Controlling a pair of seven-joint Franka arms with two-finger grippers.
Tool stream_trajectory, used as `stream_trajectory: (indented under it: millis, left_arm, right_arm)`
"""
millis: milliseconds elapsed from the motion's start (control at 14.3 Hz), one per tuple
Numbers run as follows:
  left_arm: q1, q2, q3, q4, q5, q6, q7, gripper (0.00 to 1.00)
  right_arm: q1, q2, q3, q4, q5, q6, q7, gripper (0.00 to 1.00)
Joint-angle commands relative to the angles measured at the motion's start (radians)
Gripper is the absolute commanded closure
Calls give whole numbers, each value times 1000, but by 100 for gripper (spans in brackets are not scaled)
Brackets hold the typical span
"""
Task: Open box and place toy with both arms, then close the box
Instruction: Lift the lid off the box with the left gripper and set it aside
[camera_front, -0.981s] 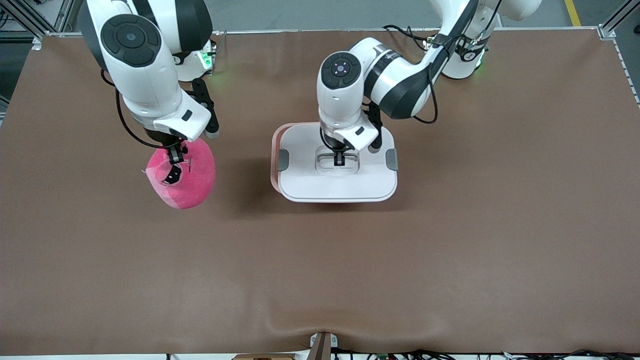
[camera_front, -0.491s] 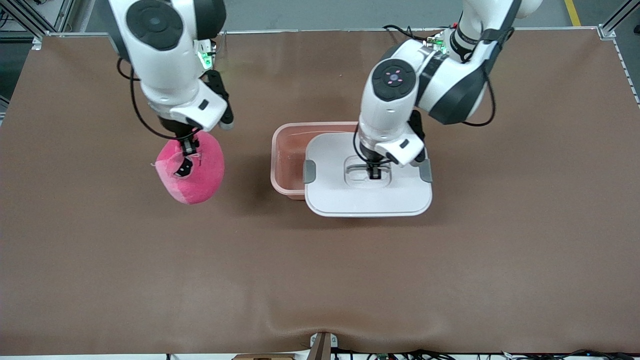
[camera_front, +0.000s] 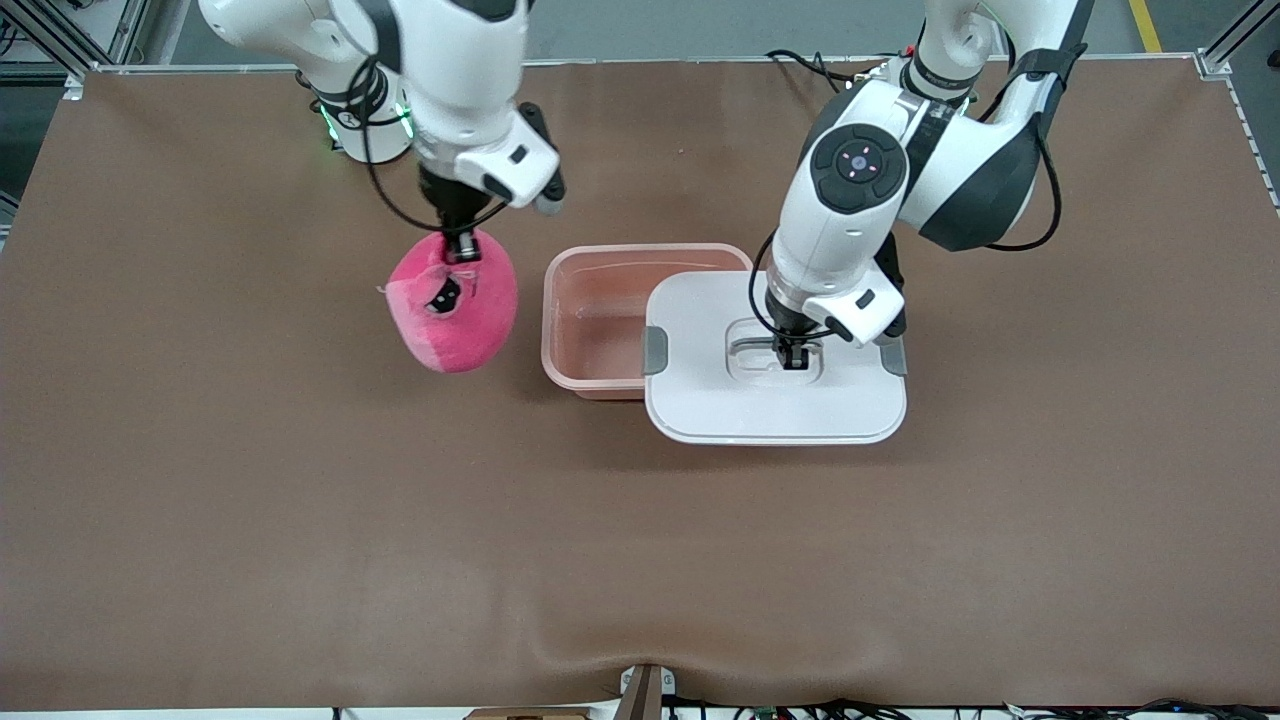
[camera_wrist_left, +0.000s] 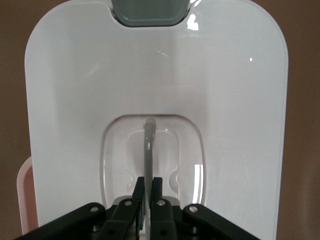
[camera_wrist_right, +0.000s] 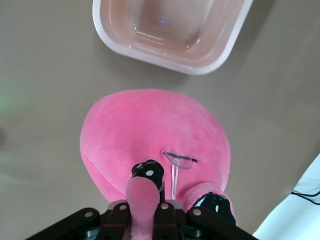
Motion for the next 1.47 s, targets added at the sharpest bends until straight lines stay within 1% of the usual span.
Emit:
stream_trajectory:
  millis: [0, 210, 420, 701, 981, 1121, 1402]
  left_arm:
    - [59, -72, -11, -68, 15, -3, 95, 100]
    - [113, -99, -11, -105, 15, -3, 179, 100]
    - [172, -124, -11, -134, 14, -3, 279, 100]
    - [249, -132, -11, -139, 12, -15, 400, 100]
    - [326, -132, -13, -139, 3, -17, 482, 100]
    - [327, -129, -11, -139, 2, -17, 485, 100]
    - [329, -125, -10, -139, 2, -17, 486, 100]
  right_arm:
    - [83, 31, -8, 7, -68, -11, 85, 100]
    - [110, 67, -7, 21, -70, -9, 124, 100]
    - [137, 122, -7, 65, -70, -20, 134, 100]
    - [186, 188, -10, 107, -85, -20, 142, 100]
    - [213, 230, -8, 117, -94, -18, 200, 100]
    - [238, 257, -8, 137, -113, -18, 241, 100]
    - [247, 296, -8, 173, -111, -6, 280, 100]
